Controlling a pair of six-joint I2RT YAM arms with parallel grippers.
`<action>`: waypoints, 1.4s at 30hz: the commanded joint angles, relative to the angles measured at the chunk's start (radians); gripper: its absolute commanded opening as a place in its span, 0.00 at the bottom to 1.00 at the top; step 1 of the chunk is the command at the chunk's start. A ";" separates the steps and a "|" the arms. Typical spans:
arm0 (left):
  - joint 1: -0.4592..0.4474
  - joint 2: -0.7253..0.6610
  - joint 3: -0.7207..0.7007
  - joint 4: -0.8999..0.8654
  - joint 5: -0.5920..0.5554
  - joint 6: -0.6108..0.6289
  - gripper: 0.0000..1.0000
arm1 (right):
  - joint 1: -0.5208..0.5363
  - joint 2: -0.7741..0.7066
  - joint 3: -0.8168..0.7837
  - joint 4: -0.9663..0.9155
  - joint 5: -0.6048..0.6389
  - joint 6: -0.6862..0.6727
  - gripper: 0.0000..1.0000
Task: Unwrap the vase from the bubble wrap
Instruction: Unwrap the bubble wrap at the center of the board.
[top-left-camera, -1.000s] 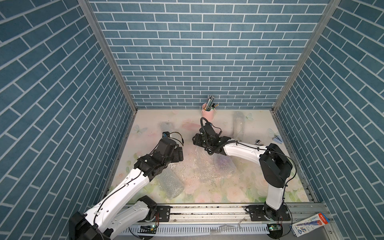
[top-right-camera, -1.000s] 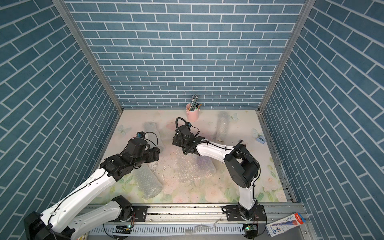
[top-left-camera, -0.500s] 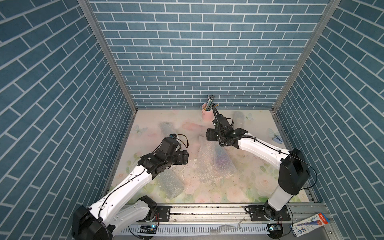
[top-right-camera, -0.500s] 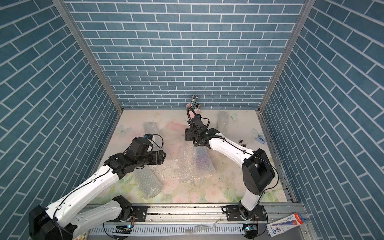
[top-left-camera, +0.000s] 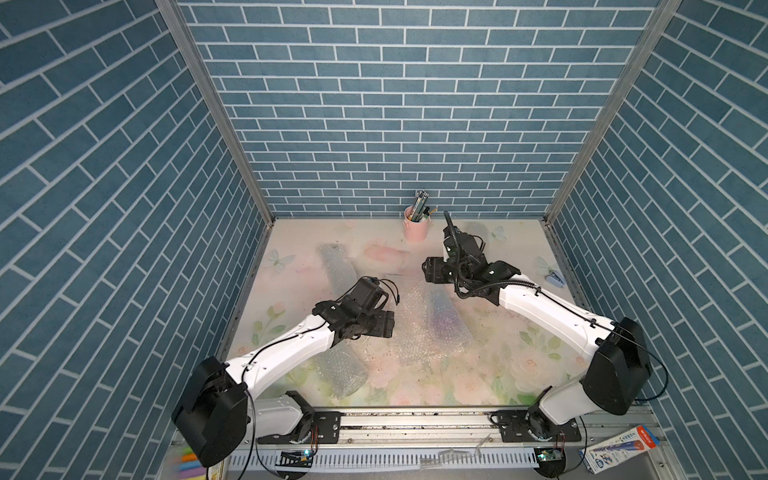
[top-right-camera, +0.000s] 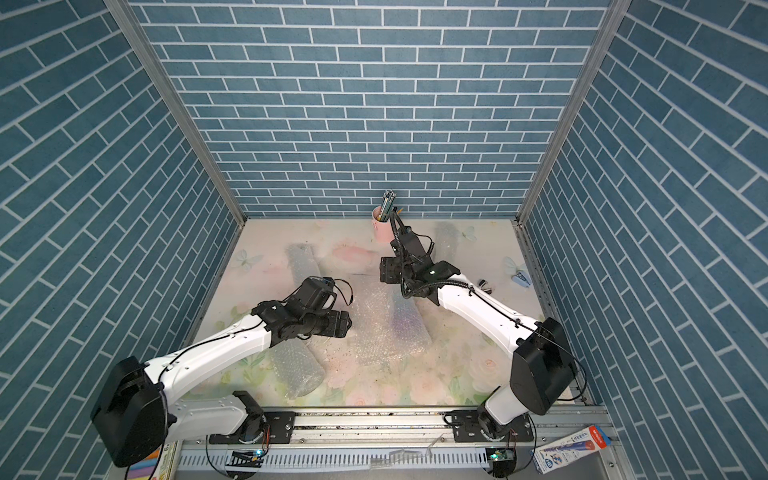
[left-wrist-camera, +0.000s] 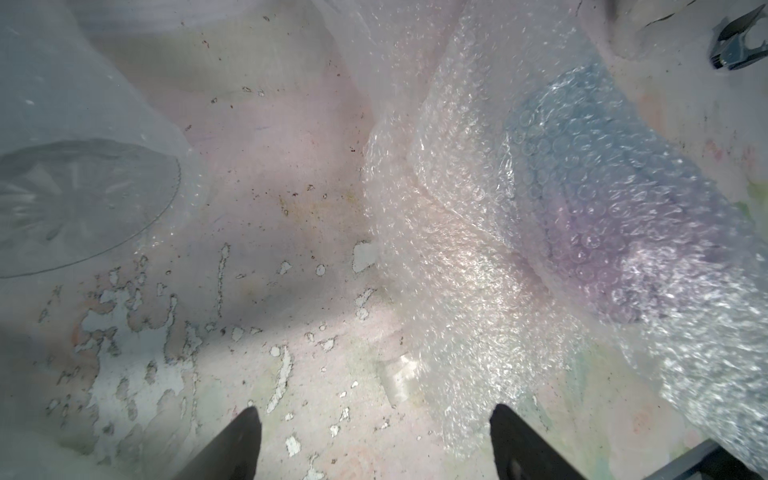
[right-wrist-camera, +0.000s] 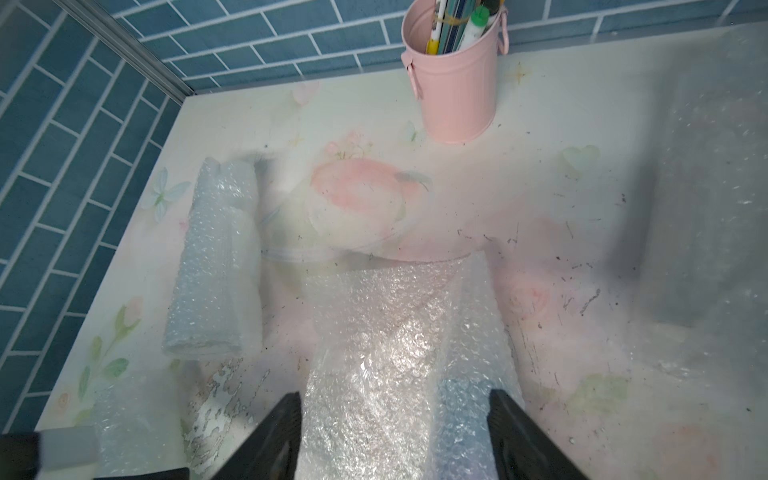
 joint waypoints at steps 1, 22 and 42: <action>-0.021 0.061 0.029 0.023 -0.027 0.002 0.88 | -0.002 -0.009 -0.004 -0.045 0.023 -0.068 0.71; -0.003 0.318 0.058 0.130 -0.023 -0.011 0.87 | 0.000 0.090 -0.231 -0.026 -0.052 -0.043 0.69; 0.048 0.374 0.067 0.139 0.016 0.009 0.86 | -0.186 -0.190 -0.406 -0.105 0.204 -0.041 0.69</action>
